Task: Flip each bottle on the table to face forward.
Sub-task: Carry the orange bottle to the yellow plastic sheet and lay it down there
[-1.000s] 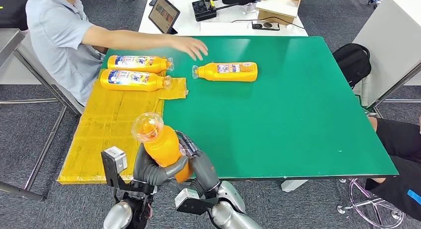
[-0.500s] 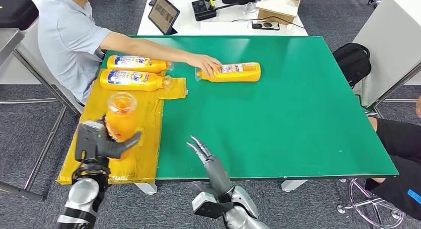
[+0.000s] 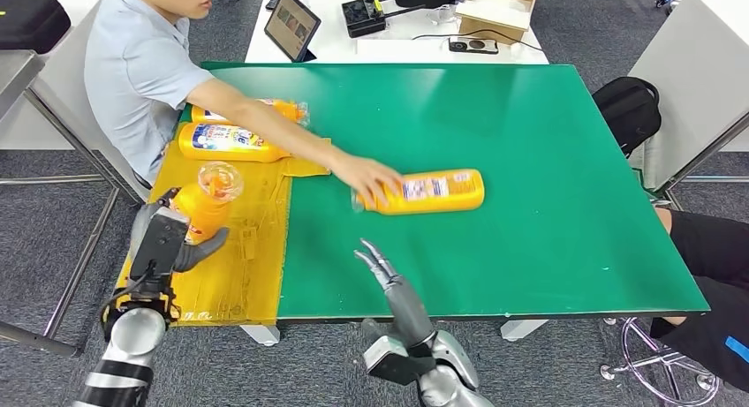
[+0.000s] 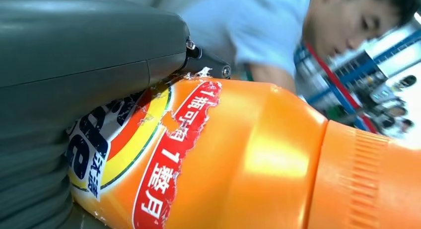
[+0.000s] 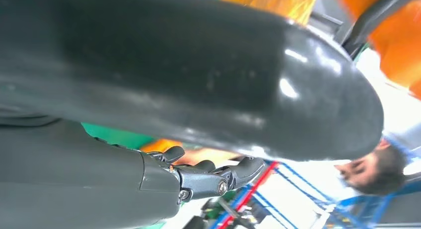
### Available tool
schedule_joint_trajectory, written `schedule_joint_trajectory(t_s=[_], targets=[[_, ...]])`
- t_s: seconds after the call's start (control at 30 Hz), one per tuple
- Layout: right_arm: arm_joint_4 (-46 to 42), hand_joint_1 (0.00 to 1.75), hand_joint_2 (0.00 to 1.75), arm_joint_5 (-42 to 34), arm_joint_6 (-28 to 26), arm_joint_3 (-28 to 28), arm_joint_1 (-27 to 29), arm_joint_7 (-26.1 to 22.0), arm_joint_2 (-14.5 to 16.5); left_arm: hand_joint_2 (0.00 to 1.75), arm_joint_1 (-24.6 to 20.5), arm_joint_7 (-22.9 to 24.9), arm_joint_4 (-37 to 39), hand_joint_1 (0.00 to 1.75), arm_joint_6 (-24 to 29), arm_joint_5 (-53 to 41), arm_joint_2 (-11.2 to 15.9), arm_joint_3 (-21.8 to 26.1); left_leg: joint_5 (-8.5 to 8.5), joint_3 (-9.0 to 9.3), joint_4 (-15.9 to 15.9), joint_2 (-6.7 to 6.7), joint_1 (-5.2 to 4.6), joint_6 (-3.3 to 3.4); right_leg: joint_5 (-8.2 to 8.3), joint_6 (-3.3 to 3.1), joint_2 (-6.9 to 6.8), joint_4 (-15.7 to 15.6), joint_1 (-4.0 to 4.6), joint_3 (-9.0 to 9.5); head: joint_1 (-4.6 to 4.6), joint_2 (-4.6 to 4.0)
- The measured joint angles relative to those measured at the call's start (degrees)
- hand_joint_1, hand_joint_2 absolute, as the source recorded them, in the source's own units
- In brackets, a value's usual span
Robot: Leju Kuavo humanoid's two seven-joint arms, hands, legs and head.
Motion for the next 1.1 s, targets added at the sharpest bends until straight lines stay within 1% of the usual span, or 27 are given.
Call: schedule_joint_trajectory(t_s=[0.1,0.2,0.3,0.4,0.5,0.6,0.67,0.73,0.77,0.8,0.87,0.9,0.93,1.03,1.1], targets=[[-1.32,0.00,0.00,0.84,4.49,-2.40,1.94,0.00,-0.19,1.75,-3.00,2.45,3.97,1.75,-0.13,-12.88,1.69,0.45,0.01,0.01,0.00,0.00,0.01,-0.01,0.00,0.00,0.00,0.01,0.01,0.01,0.01,0.00],[-2.57,0.00,0.00,0.52,8.60,-3.17,4.54,0.00,-0.23,1.75,-5.18,4.18,9.44,1.75,-1.24,-25.65,3.30,0.29,0.01,0.01,0.00,0.01,0.01,-0.02,0.00,0.00,0.02,0.02,0.01,-0.03,-0.01,0.00],[-4.12,0.00,0.00,-0.64,11.41,-3.75,7.55,0.00,-0.38,1.75,-5.89,5.14,13.24,1.75,-2.05,-33.59,4.30,-0.64,0.01,-0.03,0.00,0.02,0.00,-0.02,-0.01,0.00,0.02,0.02,0.00,-0.07,-0.01,0.00],[-6.07,0.00,0.00,-1.43,13.17,-4.54,9.91,0.00,-0.62,1.75,-6.12,6.08,15.88,1.75,-2.72,-39.58,5.15,-2.24,0.01,-0.13,0.00,0.02,0.00,-0.02,-0.01,-0.01,0.02,0.02,-0.01,-0.16,-0.01,0.00],[-8.09,0.00,0.00,-1.93,14.10,-6.03,11.79,0.00,-0.60,1.75,-7.67,6.51,18.79,1.75,-4.09,-43.09,5.49,-4.07,0.01,-0.17,0.00,-0.02,-0.01,-0.02,-0.01,-0.01,-0.03,0.00,-0.01,-0.20,-0.01,0.00],[-9.00,0.00,0.00,-2.01,14.81,-7.95,12.66,0.00,-0.52,1.75,-10.42,6.01,22.77,1.75,-6.83,-44.61,5.72,-6.37,0.04,-0.17,0.00,-0.03,-0.01,-0.01,0.02,-0.01,-0.05,0.01,-0.01,-0.19,-0.01,0.00],[-9.00,0.00,0.00,-2.59,14.95,-8.86,12.68,0.00,-0.54,1.75,-12.21,4.56,25.41,1.75,-9.06,-42.55,5.55,-7.44,0.06,-0.16,0.00,0.00,-0.01,-0.01,0.04,-0.01,-0.04,0.01,-0.01,-0.19,-0.01,0.00],[-8.99,0.00,0.00,-3.30,15.15,-9.49,12.66,0.00,-0.54,1.75,-13.41,2.50,27.49,1.71,-12.01,-37.86,4.85,-7.83,0.08,-0.15,0.00,0.00,-0.01,-0.01,0.04,-0.01,-0.04,0.01,-0.01,-0.18,-0.02,0.00],[-8.97,0.00,0.00,-3.59,15.28,-9.73,12.64,0.00,-0.54,1.75,-13.74,1.48,28.08,1.64,-13.64,-35.14,4.36,-7.90,0.09,-0.15,0.00,0.00,-0.01,-0.01,0.04,-0.01,-0.04,0.02,-0.01,-0.17,-0.02,0.00],[-8.94,0.00,0.00,-3.81,15.39,-9.91,12.60,0.00,-0.54,1.75,-13.98,0.52,28.44,1.47,-15.19,-32.47,3.88,-7.98,0.10,-0.15,0.00,-0.01,-0.01,-0.01,0.04,-0.01,-0.04,0.02,-0.01,-0.15,-0.02,0.00],[-8.80,0.00,0.00,-4.38,15.50,-10.09,12.46,0.00,-0.54,1.75,-14.25,-0.93,28.59,0.92,-17.58,-28.37,3.19,-8.35,0.10,-0.15,0.00,-0.03,-0.01,-0.01,0.03,0.00,-0.06,0.02,-0.02,-0.12,-0.02,0.00],[-8.70,0.00,0.00,-4.76,15.56,-10.12,12.37,0.00,-0.55,1.75,-14.34,-1.38,28.55,0.67,-18.31,-27.02,3.04,-8.61,0.10,-0.14,0.00,-0.04,-0.02,-0.01,0.03,0.00,-0.06,0.02,-0.03,-0.10,-0.02,0.00],[-8.58,0.00,0.00,-5.19,15.69,-10.16,12.29,0.00,-0.55,1.75,-14.39,-1.71,28.48,0.48,-18.90,-25.98,2.96,-8.90,0.09,-0.14,0.00,-0.05,-0.02,-0.01,0.03,0.00,-0.07,0.02,-0.03,-0.10,-0.02,0.00],[-8.22,0.00,0.00,-6.66,16.43,-10.34,11.99,0.00,-0.57,1.75,-14.46,-2.28,28.14,0.21,-20.86,-23.22,3.00,-9.92,0.09,-0.14,0.00,-0.07,-0.02,-0.01,0.02,0.00,-0.09,0.02,-0.03,-0.08,-0.01,0.00],[-8.06,0.00,0.00,-7.22,16.79,-10.41,11.79,0.00,-0.58,1.75,-14.39,-2.45,27.97,0.16,-21.91,-21.81,3.10,-10.50,0.09,-0.14,0.00,-0.06,-0.02,-0.01,0.02,-0.01,-0.09,0.02,-0.03,-0.08,-0.01,0.00]])
